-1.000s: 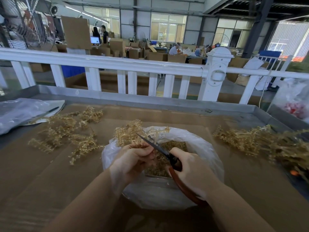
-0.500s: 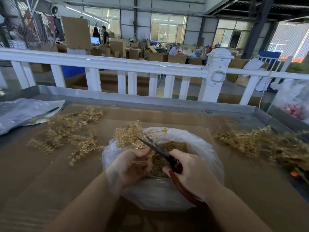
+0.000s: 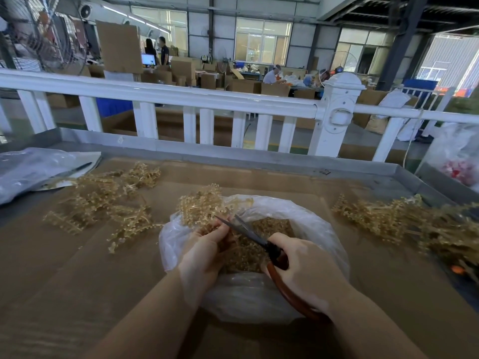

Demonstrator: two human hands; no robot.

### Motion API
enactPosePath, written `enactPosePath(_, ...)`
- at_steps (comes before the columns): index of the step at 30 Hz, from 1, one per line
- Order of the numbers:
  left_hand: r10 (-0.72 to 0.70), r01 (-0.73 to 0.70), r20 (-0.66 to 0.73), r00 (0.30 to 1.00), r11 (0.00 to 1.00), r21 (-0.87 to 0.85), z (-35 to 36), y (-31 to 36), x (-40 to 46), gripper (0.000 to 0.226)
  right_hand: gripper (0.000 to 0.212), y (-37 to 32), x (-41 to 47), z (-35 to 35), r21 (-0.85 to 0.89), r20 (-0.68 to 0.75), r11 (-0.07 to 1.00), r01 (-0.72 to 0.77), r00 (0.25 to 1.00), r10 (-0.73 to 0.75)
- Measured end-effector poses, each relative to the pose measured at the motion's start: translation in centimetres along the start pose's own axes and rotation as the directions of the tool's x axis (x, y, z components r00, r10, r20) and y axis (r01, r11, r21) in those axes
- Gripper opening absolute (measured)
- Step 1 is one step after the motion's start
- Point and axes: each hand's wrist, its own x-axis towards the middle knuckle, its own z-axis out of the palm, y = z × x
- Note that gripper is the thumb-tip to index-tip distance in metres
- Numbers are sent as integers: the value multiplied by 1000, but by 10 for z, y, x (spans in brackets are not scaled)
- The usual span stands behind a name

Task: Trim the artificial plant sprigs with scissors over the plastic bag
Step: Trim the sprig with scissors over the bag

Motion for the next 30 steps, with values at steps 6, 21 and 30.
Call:
enactPosePath(6,38,-39,-53,998,999,-1,1,-2,2,9,14,1,-5,-10,-43,38,999,-15,999,16)
enactPosePath(21,52,-53,-208,977,999,-2,12,-2,8,5,7,-2,-4,-19,-59,43,998,32,999,-30)
enactPosePath(30,-33,32,-28,999,999,-33,7,2,0,6,6,-6,16,1,40,-13,999,-35,999,36)
